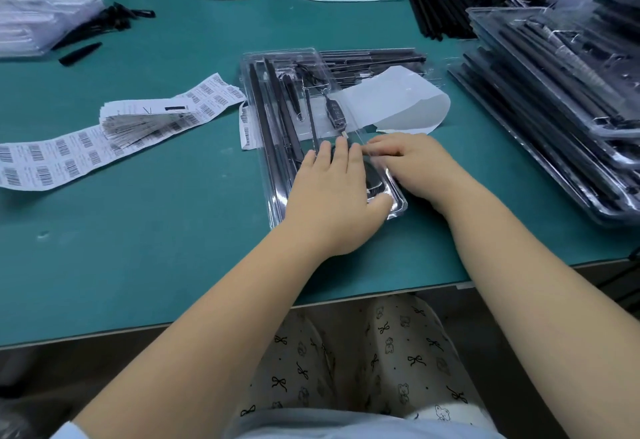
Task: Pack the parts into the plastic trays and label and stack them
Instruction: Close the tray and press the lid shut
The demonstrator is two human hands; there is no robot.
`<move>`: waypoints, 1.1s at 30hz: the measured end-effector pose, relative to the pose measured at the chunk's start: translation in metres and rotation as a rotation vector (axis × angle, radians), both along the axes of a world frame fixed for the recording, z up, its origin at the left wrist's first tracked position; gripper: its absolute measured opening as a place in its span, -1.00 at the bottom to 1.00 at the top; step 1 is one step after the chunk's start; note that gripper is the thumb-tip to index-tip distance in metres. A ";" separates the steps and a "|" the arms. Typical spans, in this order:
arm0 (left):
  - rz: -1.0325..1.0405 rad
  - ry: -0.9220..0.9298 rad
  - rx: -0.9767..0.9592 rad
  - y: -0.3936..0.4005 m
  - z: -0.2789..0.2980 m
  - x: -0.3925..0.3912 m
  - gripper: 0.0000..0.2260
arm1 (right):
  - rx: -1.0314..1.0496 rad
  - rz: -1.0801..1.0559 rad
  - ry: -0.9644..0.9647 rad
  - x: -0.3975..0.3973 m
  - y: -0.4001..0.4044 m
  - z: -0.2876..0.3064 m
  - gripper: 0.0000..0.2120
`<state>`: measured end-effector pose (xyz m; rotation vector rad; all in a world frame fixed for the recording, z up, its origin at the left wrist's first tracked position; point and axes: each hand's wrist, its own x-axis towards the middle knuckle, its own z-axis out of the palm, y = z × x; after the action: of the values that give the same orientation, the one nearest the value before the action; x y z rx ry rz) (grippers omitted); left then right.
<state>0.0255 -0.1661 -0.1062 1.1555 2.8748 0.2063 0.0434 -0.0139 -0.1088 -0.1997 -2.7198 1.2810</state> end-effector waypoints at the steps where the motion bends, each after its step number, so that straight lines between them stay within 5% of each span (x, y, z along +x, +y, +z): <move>1: -0.006 0.008 -0.038 0.000 -0.002 0.000 -0.32 | -0.052 -0.076 0.057 0.003 0.000 -0.001 -0.76; 4: -0.014 0.011 -0.089 0.001 -0.006 -0.001 -0.30 | -0.141 -0.243 0.116 0.007 0.001 -0.005 -0.74; 10: -0.022 0.003 -0.110 0.000 -0.004 -0.007 -0.25 | -0.100 -0.243 0.125 0.009 -0.007 -0.004 -0.80; 20: -0.025 0.119 0.028 -0.008 0.000 -0.011 -0.06 | 0.376 -0.159 0.097 0.006 -0.014 -0.006 -0.66; 25: -0.047 0.094 -0.101 -0.001 0.006 -0.027 0.08 | 0.514 -0.144 -0.027 0.006 -0.013 -0.007 -0.57; 33: -0.146 0.094 -0.120 -0.001 0.016 -0.046 0.20 | 0.418 -0.099 -0.076 0.004 -0.007 -0.006 -0.59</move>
<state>-0.0203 -0.1668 -0.0907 1.3795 2.8181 -0.0252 0.0470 -0.0208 -0.1149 -0.3368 -2.9207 0.6696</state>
